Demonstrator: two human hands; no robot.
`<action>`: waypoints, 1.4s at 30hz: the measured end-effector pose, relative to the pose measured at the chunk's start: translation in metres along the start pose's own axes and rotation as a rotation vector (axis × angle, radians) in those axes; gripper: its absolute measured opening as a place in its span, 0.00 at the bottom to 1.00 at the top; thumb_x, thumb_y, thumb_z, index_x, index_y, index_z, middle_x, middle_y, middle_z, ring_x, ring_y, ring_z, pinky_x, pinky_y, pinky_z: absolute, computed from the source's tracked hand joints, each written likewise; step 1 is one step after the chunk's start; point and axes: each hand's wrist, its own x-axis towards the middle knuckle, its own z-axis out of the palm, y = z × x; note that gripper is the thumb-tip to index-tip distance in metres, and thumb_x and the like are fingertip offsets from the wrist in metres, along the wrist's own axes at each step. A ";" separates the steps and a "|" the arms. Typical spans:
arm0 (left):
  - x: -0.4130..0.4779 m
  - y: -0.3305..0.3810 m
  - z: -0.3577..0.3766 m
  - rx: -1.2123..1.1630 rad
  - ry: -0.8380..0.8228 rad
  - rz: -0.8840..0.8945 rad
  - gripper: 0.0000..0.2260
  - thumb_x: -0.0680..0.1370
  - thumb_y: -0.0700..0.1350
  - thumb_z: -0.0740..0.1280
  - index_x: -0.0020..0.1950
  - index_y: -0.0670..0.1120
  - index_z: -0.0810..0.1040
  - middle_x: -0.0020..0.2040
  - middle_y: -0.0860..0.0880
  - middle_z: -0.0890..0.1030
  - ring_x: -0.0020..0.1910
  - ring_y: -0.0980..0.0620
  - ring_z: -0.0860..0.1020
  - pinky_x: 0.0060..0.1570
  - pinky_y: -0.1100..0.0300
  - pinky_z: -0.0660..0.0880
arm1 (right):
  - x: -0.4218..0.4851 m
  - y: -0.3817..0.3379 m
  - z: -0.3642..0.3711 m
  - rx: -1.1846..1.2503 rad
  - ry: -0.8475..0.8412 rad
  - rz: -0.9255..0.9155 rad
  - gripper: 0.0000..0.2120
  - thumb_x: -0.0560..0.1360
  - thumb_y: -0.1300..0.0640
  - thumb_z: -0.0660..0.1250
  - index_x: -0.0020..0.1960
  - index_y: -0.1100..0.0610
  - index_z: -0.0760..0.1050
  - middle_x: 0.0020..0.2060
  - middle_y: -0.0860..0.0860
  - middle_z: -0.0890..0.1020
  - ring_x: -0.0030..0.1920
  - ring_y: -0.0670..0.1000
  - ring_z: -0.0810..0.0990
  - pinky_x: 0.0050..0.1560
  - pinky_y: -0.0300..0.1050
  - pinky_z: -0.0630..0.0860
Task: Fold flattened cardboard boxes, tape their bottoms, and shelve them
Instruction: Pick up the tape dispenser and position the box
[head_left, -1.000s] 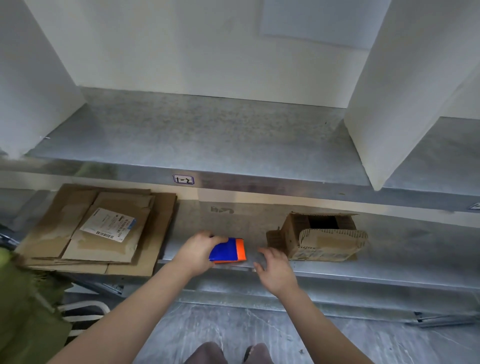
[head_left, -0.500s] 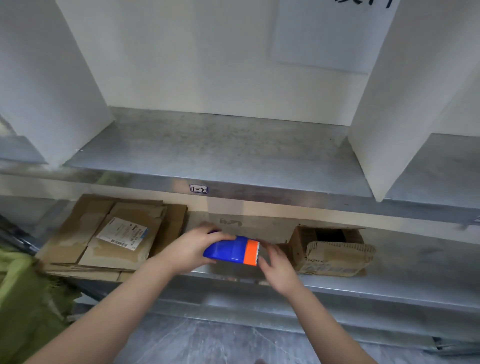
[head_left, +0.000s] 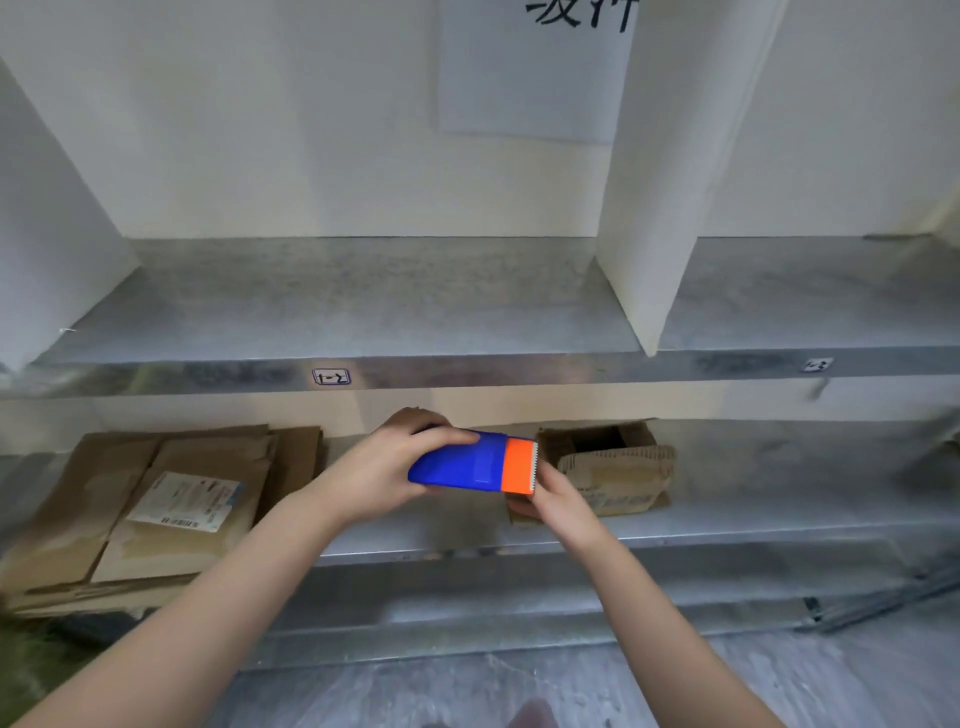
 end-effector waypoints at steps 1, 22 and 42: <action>0.003 0.003 0.003 0.002 -0.008 0.013 0.26 0.71 0.46 0.75 0.68 0.55 0.73 0.59 0.50 0.75 0.58 0.53 0.72 0.60 0.66 0.66 | -0.002 0.000 -0.003 0.053 0.017 0.003 0.10 0.80 0.49 0.62 0.60 0.46 0.76 0.56 0.50 0.82 0.59 0.53 0.80 0.60 0.56 0.78; 0.103 0.109 0.090 -0.015 0.069 -0.126 0.29 0.70 0.46 0.76 0.69 0.56 0.72 0.61 0.52 0.76 0.60 0.55 0.72 0.62 0.70 0.63 | -0.013 -0.005 -0.184 0.302 0.023 0.050 0.12 0.81 0.57 0.61 0.59 0.62 0.78 0.47 0.56 0.84 0.46 0.52 0.83 0.41 0.47 0.80; 0.099 0.100 0.060 0.002 -0.022 -0.421 0.29 0.69 0.52 0.77 0.69 0.56 0.72 0.58 0.60 0.75 0.57 0.61 0.72 0.55 0.77 0.62 | 0.013 -0.004 -0.254 -0.090 0.368 0.104 0.12 0.77 0.61 0.65 0.36 0.56 0.79 0.37 0.56 0.82 0.38 0.52 0.79 0.41 0.51 0.81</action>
